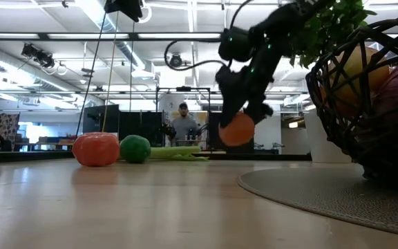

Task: Build produce basket
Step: Put the orange into the black basket

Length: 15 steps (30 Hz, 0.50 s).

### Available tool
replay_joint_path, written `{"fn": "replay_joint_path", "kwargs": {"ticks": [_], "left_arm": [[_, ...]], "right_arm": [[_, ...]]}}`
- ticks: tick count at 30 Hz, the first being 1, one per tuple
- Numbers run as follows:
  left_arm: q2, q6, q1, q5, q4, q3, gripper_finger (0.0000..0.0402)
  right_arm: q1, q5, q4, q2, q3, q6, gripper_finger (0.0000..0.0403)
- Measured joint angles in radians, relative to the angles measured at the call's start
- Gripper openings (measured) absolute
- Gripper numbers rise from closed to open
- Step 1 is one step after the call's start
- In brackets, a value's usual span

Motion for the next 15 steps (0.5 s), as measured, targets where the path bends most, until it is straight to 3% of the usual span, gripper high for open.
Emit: {"fn": "replay_joint_path", "kwargs": {"ticks": [5, 10, 15], "left_arm": [[0.000, -0.036, -0.007, 0.000, 0.032, -0.008, 0.0111], [0.007, -0.095, -0.031, -0.001, 0.086, -0.008, 0.0111], [0.018, -0.152, -0.071, -0.006, 0.161, -0.008, 0.0110]], "right_arm": [[0.000, -0.108, -0.236, -0.112, 0.107, 0.001, 0.0351], [0.036, -0.238, -0.541, -0.223, 0.199, 0.114, 0.0351], [0.126, -0.269, -0.804, -0.331, 0.211, 0.234, 0.0351]]}}
